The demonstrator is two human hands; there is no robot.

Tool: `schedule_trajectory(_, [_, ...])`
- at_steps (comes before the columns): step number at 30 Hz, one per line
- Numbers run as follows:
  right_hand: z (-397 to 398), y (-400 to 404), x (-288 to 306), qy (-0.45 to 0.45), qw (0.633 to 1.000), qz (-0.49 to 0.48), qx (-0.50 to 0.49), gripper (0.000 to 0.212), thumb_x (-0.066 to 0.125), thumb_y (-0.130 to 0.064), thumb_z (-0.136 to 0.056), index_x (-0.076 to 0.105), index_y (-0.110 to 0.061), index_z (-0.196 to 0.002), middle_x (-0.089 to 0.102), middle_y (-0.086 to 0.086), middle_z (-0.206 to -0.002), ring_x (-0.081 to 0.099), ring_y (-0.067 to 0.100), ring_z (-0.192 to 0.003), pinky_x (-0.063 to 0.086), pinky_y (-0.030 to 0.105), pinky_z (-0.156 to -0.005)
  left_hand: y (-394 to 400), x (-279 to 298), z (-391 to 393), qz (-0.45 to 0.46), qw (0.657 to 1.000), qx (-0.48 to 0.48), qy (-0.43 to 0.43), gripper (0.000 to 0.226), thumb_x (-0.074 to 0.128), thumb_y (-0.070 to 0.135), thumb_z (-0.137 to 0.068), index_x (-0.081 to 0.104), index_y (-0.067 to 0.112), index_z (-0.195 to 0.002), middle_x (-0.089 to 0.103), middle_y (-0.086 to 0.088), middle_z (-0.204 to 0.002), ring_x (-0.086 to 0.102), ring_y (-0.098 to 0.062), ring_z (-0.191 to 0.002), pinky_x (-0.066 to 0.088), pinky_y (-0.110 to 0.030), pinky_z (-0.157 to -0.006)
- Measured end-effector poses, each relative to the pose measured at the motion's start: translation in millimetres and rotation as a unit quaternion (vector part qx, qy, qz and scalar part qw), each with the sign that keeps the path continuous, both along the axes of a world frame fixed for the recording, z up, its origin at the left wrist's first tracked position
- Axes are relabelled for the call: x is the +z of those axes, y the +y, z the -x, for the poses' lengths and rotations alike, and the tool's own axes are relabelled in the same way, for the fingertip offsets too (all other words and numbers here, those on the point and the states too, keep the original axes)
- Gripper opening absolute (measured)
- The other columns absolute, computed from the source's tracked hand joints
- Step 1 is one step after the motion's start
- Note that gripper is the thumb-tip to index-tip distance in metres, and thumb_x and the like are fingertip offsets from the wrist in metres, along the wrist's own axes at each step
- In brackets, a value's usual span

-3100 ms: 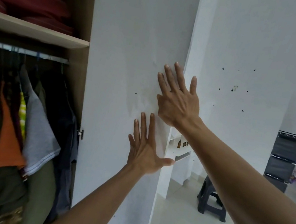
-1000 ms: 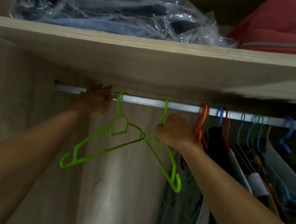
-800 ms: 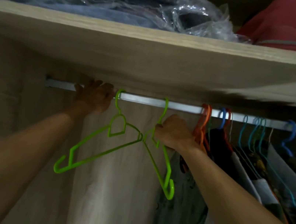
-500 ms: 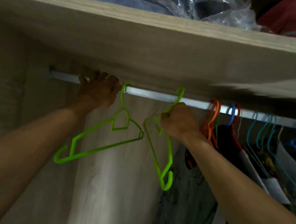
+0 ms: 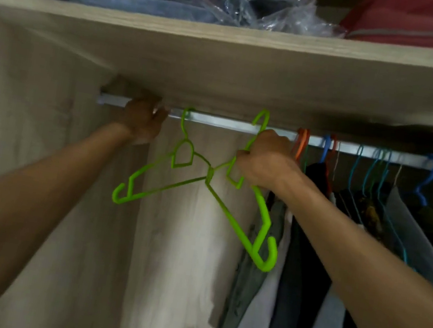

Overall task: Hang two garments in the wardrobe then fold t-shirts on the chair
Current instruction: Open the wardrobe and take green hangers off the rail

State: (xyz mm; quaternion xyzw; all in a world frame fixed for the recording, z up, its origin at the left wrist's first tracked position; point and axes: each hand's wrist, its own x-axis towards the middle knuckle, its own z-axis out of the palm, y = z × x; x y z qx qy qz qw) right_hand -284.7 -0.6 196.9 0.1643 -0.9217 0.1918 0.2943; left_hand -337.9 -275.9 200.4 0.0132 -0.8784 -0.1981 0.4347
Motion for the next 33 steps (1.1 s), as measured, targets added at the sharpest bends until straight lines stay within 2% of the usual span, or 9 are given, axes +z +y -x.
schedule_trajectory(2, [-12, 11, -4, 0.006, 0.999, -0.007, 0.031, 0.025, 0.058, -0.029, -0.092, 0.058, -0.004, -0.096, 0.062, 0.015, -0.092, 0.06, 0.02, -0.067, 0.044, 0.023, -0.06, 21, -11, -37, -0.01, 0.999, 0.014, 0.044, 0.075, 0.029, 0.055, -0.09, 0.058, 0.001, -0.133, 0.06, -0.032, -0.129, 0.055, -0.046, -0.121, 0.042, -0.042, -0.099])
schedule_trajectory(4, [-22, 19, -9, 0.002, 0.999, -0.013, 0.053, 0.022, 0.058, -0.025, -0.089, 0.058, -0.005, -0.08, 0.055, 0.004, -0.064, 0.045, 0.009, -0.046, 0.033, 0.019, -0.042, 36, -25, -68, -0.02, 0.996, 0.029, 0.082, 0.054, 0.042, 0.044, -0.102, 0.061, 0.0, -0.127, 0.062, -0.03, -0.125, 0.058, -0.043, -0.118, 0.043, -0.037, -0.094])
schedule_trajectory(9, [-57, 39, -30, -0.043, 0.989, 0.01, 0.14, 0.025, 0.059, -0.018, -0.08, 0.065, -0.004, -0.06, 0.06, 0.006, -0.051, 0.057, 0.018, -0.045, 0.03, 0.017, -0.034, 77, -69, -136, 0.0, 0.985, 0.075, 0.156, 0.037, 0.052, 0.033, -0.101, 0.067, 0.002, -0.087, 0.067, -0.018, -0.08, 0.066, -0.035, -0.083, 0.031, -0.032, -0.065])
schedule_trajectory(13, [-84, 45, -46, -0.077, 0.97, -0.007, 0.229, 0.035, 0.06, -0.025, -0.087, 0.067, -0.007, -0.058, 0.069, 0.009, -0.056, 0.068, 0.023, -0.053, 0.05, 0.027, -0.049, 99, -106, -182, 0.01, 0.999, 0.019, 0.048, 0.041, 0.047, 0.044, -0.098, 0.064, 0.01, -0.085, 0.056, 0.001, -0.069, 0.056, -0.018, -0.068, 0.032, -0.027, -0.061])
schedule_trajectory(15, [-93, 40, -53, -0.087, 0.957, 0.013, 0.278, 0.037, 0.061, -0.028, -0.09, 0.064, -0.008, -0.059, 0.07, 0.012, -0.06, 0.07, 0.026, -0.056, 0.052, 0.032, -0.053, 106, -121, -207, 0.013, 1.0, -0.003, -0.025, 0.031, 0.046, 0.036, -0.104, 0.057, 0.017, -0.081, 0.049, 0.007, -0.064, 0.048, -0.011, -0.061, 0.032, -0.026, -0.06])
schedule_trajectory(18, [-110, 25, -63, -0.106, 0.925, 0.047, 0.362, 0.035, 0.062, -0.026, -0.09, 0.062, -0.002, -0.064, 0.064, 0.012, -0.053, 0.061, 0.022, -0.043, 0.049, 0.037, -0.045, 99, -140, -252, 0.0, 0.995, 0.023, -0.098, 0.036, 0.04, 0.032, -0.106, 0.047, 0.019, -0.073, 0.044, 0.006, -0.062, 0.043, -0.009, -0.059, 0.032, -0.024, -0.055])
schedule_trajectory(23, [-159, -14, -88, -0.15, 0.855, 0.005, 0.496, 0.029, 0.058, -0.018, -0.097, 0.061, 0.007, -0.083, 0.053, 0.005, -0.047, 0.052, 0.016, -0.038, 0.037, 0.024, -0.038, 68, -160, -356, -0.054, 0.983, 0.09, -0.152, 0.046, 0.039, 0.046, -0.104, 0.066, 0.013, -0.087, 0.066, -0.011, -0.079, 0.06, -0.024, -0.074, 0.047, -0.029, -0.07])
schedule_trajectory(28, [-231, -59, -122, -0.183, 0.783, -0.008, 0.594, 0.024, 0.058, -0.025, -0.099, 0.064, -0.009, -0.084, 0.048, -0.001, -0.057, 0.056, 0.016, -0.046, 0.046, 0.038, -0.047, 45, -178, -487, -0.091, 0.967, 0.177, -0.158, 0.053, 0.046, 0.054, -0.099, 0.058, 0.007, -0.075, 0.052, 0.001, -0.062, 0.049, -0.015, -0.059, 0.04, -0.028, -0.061])
schedule_trajectory(33, [-340, -97, -147, -0.193, 0.722, 0.014, 0.664, 0.023, 0.063, -0.03, -0.097, 0.068, -0.015, -0.08, 0.05, -0.009, -0.051, 0.05, 0.011, -0.041, 0.037, 0.022, -0.043, 51, -188, -640, -0.099, 0.947, 0.271, -0.144, 0.063, 0.052, 0.056, -0.095, 0.046, -0.001, -0.071, 0.039, -0.002, -0.062, 0.031, -0.014, -0.057, 0.031, -0.032, -0.055])
